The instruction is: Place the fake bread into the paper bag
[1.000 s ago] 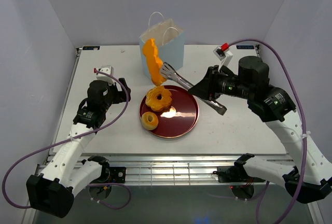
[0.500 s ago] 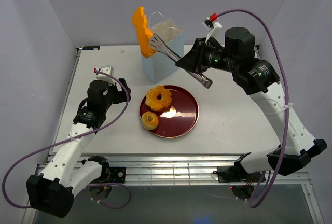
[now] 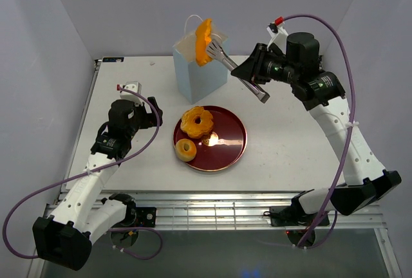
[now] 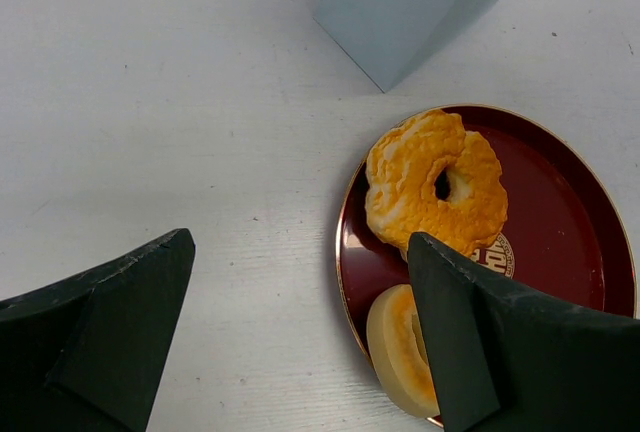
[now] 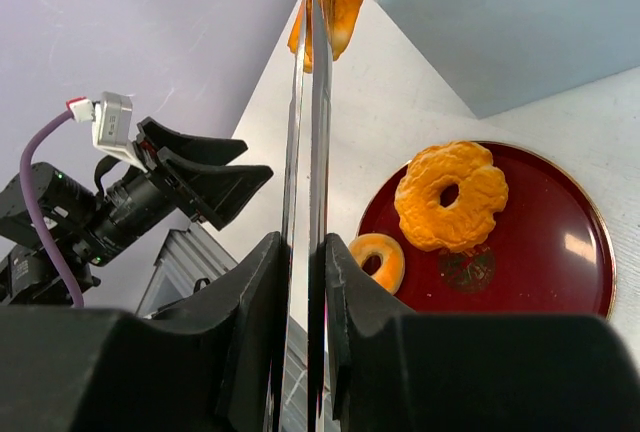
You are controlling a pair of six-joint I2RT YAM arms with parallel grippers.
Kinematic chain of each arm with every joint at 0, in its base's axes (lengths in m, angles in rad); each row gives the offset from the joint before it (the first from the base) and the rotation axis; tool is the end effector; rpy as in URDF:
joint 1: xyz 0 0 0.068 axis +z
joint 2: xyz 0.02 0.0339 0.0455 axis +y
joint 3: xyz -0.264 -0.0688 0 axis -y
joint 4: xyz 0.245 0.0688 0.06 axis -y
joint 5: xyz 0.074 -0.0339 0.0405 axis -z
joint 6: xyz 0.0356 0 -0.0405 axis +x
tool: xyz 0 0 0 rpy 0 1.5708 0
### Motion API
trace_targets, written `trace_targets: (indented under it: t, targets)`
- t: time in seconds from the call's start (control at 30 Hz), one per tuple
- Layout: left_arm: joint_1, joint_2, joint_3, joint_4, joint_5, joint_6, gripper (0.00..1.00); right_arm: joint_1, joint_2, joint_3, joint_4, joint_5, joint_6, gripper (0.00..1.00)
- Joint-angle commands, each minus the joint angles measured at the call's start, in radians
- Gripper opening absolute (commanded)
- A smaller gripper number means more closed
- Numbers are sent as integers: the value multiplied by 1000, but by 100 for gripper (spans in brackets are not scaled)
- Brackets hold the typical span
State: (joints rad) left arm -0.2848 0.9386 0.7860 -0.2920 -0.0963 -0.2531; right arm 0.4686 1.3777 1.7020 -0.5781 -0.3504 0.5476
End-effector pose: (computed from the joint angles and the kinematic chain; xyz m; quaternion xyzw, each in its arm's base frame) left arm 0.2064 -0.0569 0.3015 -0.0123 0.8449 -0.1024 0.5248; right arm 0.2500 0.1403 0.4806 -0.0758 0.7824 0.4136 0.4594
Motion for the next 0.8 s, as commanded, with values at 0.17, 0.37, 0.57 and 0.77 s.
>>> trace_targets:
  t: [0.17,0.37,0.57,0.77]
  targets:
    - [-4,-21,21,5,15,-3,98,-67,-22,-28,125,-88,38,8]
    - [-4,-21,21,5,20,-5,98,-99,-28,-56,159,-116,64,8]
    - [-4,-24,21,5,15,-3,98,-119,7,-42,176,-142,92,8]
    - [-4,-26,21,5,17,-3,98,-133,61,8,193,-176,120,9]
